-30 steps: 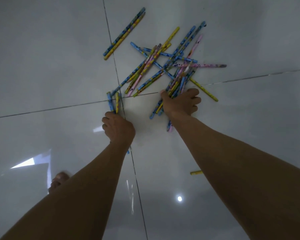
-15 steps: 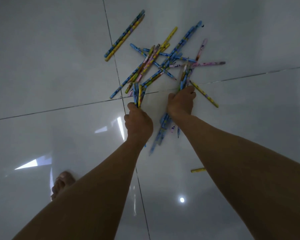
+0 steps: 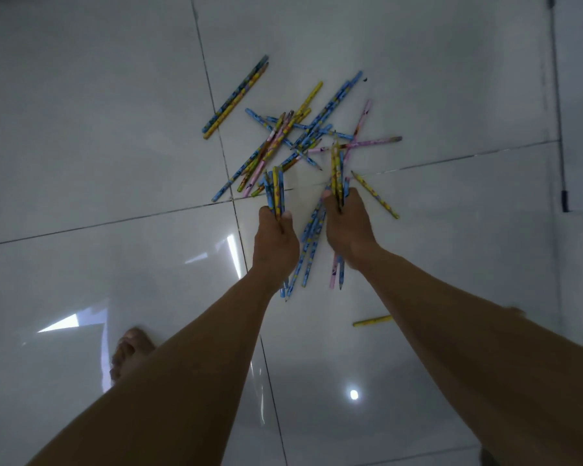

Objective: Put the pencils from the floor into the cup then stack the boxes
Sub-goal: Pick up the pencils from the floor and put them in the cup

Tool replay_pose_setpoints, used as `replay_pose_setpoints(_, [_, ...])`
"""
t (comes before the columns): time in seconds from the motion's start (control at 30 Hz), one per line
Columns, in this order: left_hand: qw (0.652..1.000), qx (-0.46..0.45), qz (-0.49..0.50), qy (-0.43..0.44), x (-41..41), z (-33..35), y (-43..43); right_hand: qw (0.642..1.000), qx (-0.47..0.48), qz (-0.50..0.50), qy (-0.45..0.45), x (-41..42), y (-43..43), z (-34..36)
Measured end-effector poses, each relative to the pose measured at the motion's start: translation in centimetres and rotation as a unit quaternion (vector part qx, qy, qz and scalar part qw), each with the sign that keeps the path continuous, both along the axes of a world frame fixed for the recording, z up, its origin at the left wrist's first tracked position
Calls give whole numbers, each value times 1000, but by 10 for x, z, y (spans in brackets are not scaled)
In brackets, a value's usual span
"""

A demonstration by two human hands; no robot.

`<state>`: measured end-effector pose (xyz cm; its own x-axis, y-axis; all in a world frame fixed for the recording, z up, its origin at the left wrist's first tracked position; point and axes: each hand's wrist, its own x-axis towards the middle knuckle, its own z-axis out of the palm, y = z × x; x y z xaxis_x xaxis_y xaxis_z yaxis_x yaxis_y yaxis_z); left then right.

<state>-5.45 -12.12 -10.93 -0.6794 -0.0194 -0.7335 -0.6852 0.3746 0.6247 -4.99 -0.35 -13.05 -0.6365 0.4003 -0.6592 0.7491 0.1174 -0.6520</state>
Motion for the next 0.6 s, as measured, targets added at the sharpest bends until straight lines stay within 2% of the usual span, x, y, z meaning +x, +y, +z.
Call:
replay_pose_setpoints(0.17, [998, 39, 49, 24, -18, 54, 16, 995, -93, -3, 26, 1, 6, 53])
replay_pose_setpoints(0.3, [995, 63, 44, 68, -33, 106, 27, 988, -133, 21, 76, 3, 8, 102])
replay_pose_setpoints(0.4, [990, 75, 37, 112, -41, 161, 38, 985, -138, 18, 104, 0, 14, 151])
replay_pose_setpoints(0.6, [984, 99, 56, 139, -53, 255, 55, 976, -153, 19, 156, -11, 22, 250])
